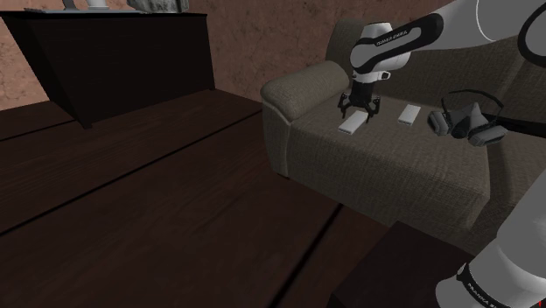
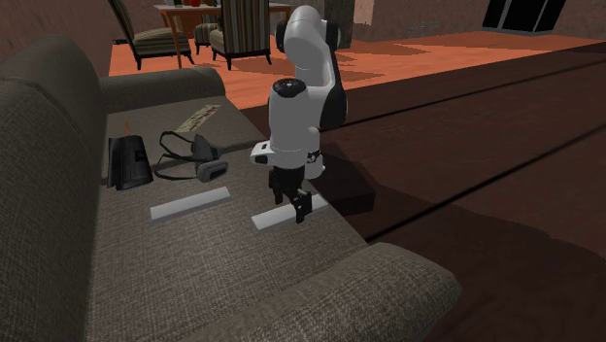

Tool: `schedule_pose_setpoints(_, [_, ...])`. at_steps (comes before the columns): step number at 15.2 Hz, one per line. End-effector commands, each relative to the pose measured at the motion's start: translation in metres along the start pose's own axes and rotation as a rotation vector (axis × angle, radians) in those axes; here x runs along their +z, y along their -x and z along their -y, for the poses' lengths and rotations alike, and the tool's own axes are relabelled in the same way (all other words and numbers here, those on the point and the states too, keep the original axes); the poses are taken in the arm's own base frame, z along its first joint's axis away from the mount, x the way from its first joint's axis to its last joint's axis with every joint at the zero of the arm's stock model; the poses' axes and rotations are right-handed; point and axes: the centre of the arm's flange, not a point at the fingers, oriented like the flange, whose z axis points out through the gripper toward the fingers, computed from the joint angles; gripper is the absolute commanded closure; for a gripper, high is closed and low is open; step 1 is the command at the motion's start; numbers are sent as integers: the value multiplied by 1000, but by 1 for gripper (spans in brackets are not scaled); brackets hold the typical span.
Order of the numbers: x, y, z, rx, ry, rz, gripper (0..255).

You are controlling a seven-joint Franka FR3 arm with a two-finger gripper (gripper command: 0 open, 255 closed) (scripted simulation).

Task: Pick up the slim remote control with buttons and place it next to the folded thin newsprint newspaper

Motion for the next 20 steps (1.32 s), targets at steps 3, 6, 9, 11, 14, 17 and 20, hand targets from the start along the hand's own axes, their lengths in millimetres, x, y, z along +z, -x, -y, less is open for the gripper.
schedule_pose_setpoints(3, [2,0,0,0,0,0,0])
schedule_pose_setpoints(6, [2,0,0,0,0,0,0])
schedule_pose_setpoints(9, [2,0,0,0,0,0,255])
schedule_pose_setpoints(11, [2,0,0,0,0,0,255])
schedule_pose_setpoints(14, [2,0,0,0,0,0,255])
schedule_pose_setpoints(17, [-3,0,-1,0,0,0,255])
schedule_pose_setpoints(20, [-19,-1,-1,0,0,0,255])
